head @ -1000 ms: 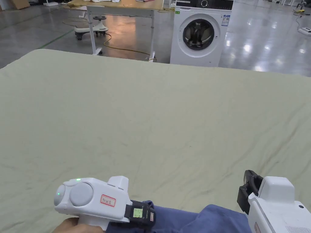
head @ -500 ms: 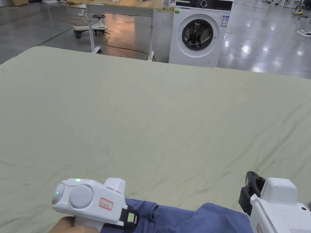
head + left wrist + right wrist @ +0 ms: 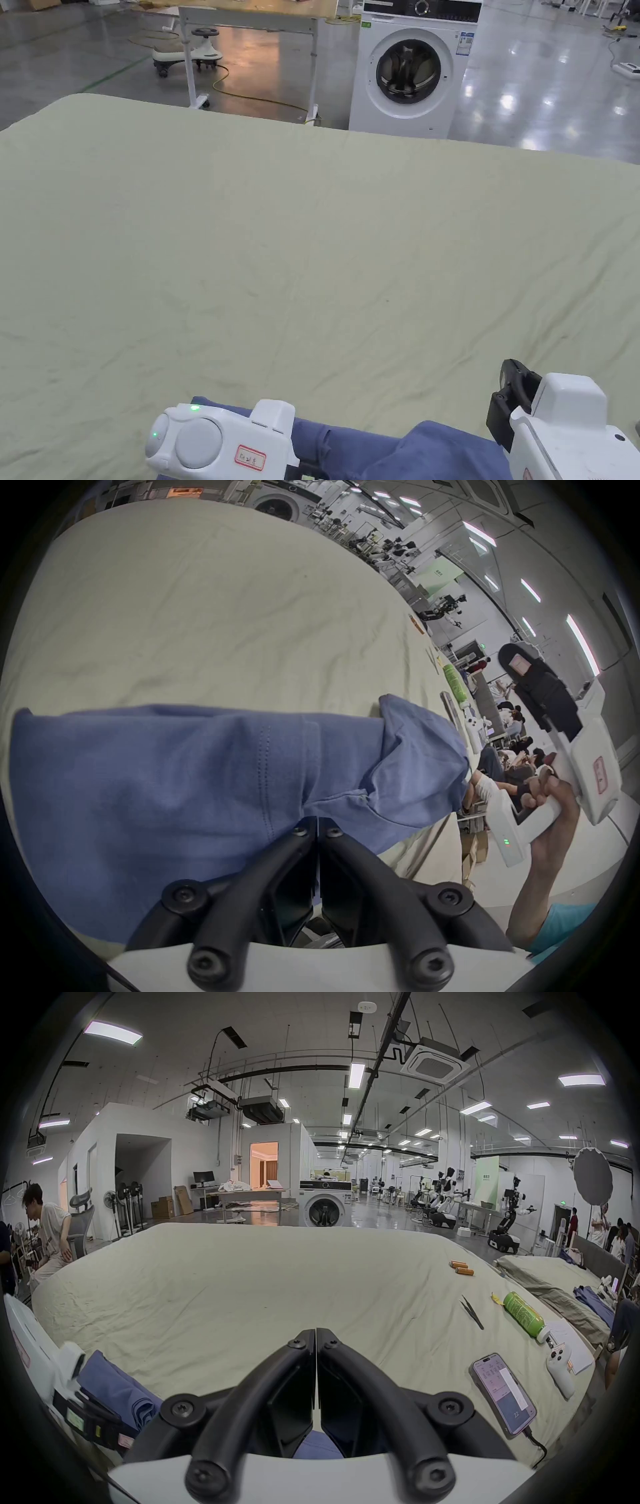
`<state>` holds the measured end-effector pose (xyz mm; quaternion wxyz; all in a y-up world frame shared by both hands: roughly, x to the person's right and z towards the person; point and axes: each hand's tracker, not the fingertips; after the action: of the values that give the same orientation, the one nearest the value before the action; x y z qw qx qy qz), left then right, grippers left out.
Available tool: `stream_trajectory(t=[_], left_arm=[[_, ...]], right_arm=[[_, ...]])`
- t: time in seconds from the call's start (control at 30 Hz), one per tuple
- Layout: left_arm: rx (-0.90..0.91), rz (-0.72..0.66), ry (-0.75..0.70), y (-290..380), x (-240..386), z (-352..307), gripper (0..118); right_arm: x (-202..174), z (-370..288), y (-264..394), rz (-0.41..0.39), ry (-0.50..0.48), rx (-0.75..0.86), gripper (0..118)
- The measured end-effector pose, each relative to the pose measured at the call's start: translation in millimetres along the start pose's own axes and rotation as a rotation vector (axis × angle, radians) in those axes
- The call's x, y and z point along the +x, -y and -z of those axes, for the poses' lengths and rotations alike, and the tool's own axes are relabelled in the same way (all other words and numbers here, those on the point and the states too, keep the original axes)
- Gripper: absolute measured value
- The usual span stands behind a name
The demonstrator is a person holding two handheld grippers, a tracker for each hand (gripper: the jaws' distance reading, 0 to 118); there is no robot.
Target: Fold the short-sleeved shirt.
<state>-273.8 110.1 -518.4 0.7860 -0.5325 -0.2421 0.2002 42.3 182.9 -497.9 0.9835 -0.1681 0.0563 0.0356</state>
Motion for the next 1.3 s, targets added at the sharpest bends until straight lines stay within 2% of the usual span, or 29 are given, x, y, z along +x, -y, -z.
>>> stream_trajectory(t=[0.13, 0.2, 0.3, 0.33, 0.57, 0.67, 0.8, 0.87, 0.93, 0.97, 1.1, 1.17, 1.3], left_arm=[[0.116, -0.032, 0.064, -10, -15, -51, 7], [0.177, -0.064, 0.084, -13, -33, -79, 23], [0.249, -0.096, 0.047, -17, -69, -109, 60], [0.254, -0.121, 0.022, -16, -85, -116, 62], [0.211, -0.184, 0.028, 2, -155, -122, 62], [0.148, -0.207, 0.133, 11, -165, -107, 61], [0.213, -0.291, 0.346, 17, -214, -89, 60], [0.209, -0.34, 0.419, 20, -206, -77, 52], [0.205, -0.309, 0.415, 18, -202, -68, 31], [0.206, -0.279, 0.404, 17, -200, -66, 26], [0.195, -0.255, 0.362, 5, -190, -70, 13], [0.202, -0.217, 0.306, 7, -200, -71, 11], [0.222, -0.115, 0.224, -1, -160, -103, 7]], right_arm=[[1, 0, -2, -0.001, 0.0, 0.006, 0], [2, 1, -2, 0.0, -0.003, 0.008, 0], [0, 2, -3, 0.007, -0.012, 0.007, 0], [0, 3, -3, 0.009, -0.017, 0.006, 0], [-6, 7, -2, 0.015, -0.039, -0.003, 0], [-7, 7, -1, 0.015, -0.041, -0.008, 0], [-7, 6, -2, 0.018, -0.038, -0.012, 0], [-8, 5, -2, 0.02, -0.038, -0.014, 0], [-8, 5, -3, 0.017, -0.037, -0.015, 0], [-9, 5, -3, 0.016, -0.035, -0.016, 0], [-9, 4, -5, 0.014, -0.031, -0.014, 0], [-9, 5, -6, 0.01, -0.032, -0.013, 0], [-8, 6, -9, 0.007, -0.036, -0.012, 0]])
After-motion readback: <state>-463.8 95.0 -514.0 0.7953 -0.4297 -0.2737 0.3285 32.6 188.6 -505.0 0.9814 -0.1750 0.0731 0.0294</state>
